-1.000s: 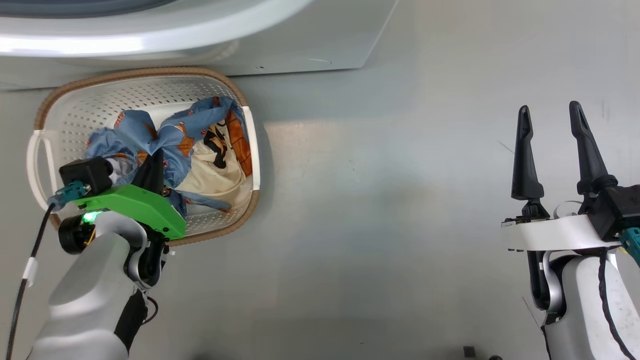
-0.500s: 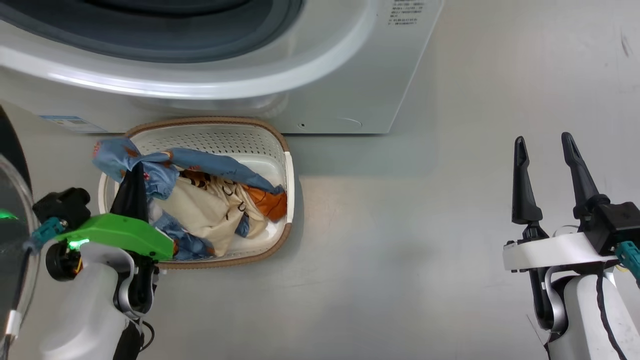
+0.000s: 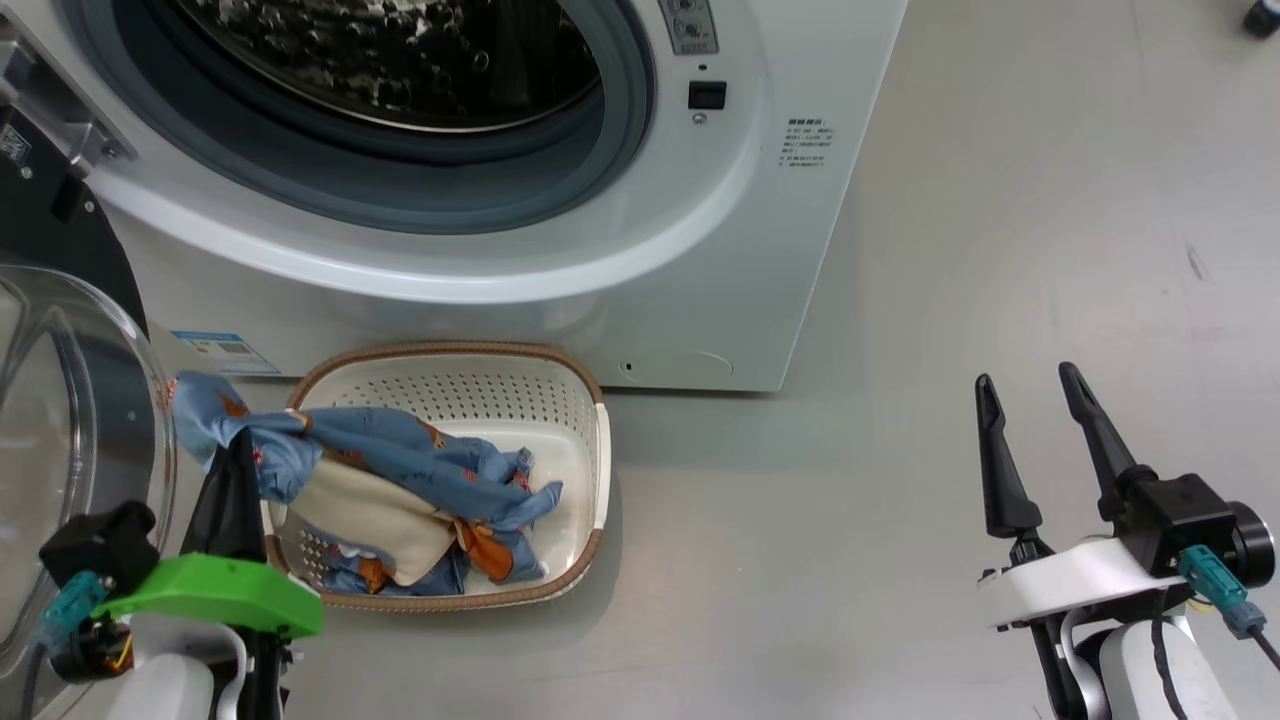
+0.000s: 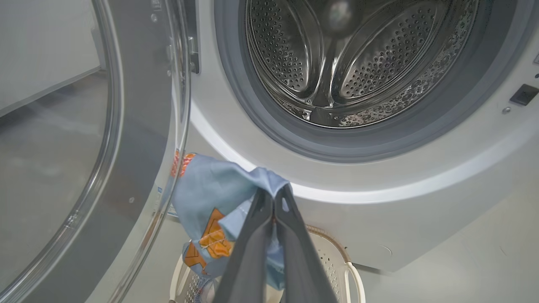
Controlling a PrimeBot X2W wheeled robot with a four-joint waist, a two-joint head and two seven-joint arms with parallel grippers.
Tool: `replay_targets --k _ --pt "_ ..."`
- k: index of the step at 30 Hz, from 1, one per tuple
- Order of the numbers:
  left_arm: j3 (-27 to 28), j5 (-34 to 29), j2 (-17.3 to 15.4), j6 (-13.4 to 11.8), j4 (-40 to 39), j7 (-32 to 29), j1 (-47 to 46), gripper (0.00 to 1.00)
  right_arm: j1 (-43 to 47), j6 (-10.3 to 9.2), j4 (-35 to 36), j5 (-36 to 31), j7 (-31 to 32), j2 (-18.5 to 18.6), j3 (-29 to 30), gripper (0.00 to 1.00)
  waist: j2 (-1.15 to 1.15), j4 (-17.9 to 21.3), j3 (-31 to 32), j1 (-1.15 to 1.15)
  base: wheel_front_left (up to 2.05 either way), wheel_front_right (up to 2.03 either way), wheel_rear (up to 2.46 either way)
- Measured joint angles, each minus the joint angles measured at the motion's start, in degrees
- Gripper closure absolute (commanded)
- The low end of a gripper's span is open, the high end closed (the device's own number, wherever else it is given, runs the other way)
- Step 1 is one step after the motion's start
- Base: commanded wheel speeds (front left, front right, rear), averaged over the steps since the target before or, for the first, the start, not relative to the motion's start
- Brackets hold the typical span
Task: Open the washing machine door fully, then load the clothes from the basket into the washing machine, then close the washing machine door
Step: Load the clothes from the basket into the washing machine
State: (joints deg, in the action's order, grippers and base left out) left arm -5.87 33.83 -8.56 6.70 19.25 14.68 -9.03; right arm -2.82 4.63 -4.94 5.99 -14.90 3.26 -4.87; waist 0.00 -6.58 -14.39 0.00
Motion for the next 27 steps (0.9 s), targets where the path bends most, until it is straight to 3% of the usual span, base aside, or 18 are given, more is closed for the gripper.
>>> replay_targets --k 17,27 --pt "4.05 -6.41 2.99 -2.22 -11.10 0.00 19.04 1.00 9.56 1.31 -1.74 0.00 0.00 -0.67 -1.65 0.00 0.00 2.89 13.66 0.00 0.00 0.00 0.00" --pt "4.41 -7.62 4.05 -2.47 -16.56 0.00 24.42 1.00 11.62 1.81 -0.86 0.11 0.00 -0.78 -2.00 0.00 0.00 5.63 16.60 0.00 0.00 0.00 0.00"
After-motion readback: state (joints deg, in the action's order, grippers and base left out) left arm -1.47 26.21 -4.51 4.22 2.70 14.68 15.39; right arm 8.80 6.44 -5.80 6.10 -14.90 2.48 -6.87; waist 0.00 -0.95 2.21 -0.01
